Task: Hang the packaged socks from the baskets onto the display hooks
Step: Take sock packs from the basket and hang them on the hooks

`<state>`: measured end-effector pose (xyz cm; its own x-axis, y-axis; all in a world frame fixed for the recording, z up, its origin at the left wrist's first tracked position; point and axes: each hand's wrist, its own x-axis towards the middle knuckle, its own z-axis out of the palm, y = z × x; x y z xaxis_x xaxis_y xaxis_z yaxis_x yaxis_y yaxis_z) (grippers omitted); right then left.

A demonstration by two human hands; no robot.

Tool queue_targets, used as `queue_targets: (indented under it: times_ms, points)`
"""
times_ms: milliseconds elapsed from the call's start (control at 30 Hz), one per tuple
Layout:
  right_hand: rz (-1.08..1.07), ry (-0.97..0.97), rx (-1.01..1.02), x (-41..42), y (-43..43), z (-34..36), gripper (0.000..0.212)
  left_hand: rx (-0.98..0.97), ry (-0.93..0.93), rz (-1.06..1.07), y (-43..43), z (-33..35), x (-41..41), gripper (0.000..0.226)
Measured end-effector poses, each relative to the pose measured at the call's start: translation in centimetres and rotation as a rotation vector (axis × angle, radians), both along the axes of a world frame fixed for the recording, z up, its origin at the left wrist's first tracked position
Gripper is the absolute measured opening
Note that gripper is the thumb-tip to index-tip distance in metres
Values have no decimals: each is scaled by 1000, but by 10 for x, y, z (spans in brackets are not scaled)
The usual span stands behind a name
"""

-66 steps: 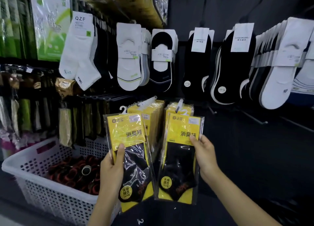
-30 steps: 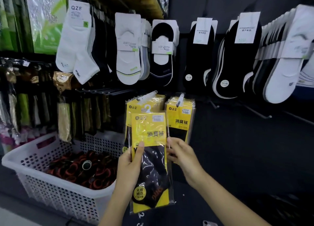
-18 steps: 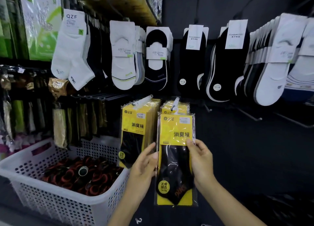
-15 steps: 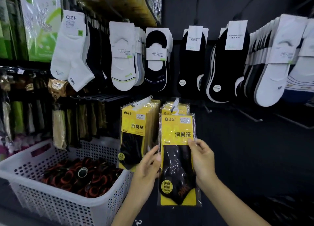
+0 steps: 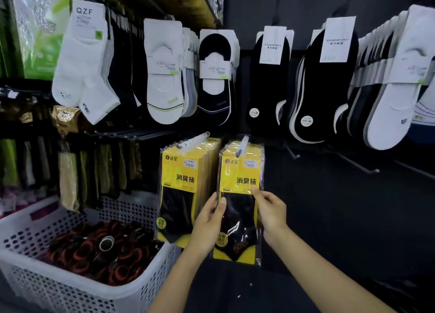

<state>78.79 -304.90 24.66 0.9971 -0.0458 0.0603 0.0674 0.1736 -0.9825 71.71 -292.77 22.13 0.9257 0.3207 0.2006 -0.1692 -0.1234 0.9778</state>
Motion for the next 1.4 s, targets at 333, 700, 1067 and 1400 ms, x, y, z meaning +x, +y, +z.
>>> queue_targets:
  times_ms: [333, 700, 1067, 1400]
  points:
    - [36, 62, -90, 16, -10, -28, 25, 111, 35, 72, 9, -16, 36, 67]
    - [296, 231, -419, -101, -105, -170, 11, 73, 378, 84, -18, -163, -95, 50]
    - [290, 884, -608, -213, -186, -390, 13, -19, 935, 20, -71, -363, -216, 45]
    - [385, 999, -546, -231, -203, -453, 87, -72, 990, -58, -54, -414, -209, 57]
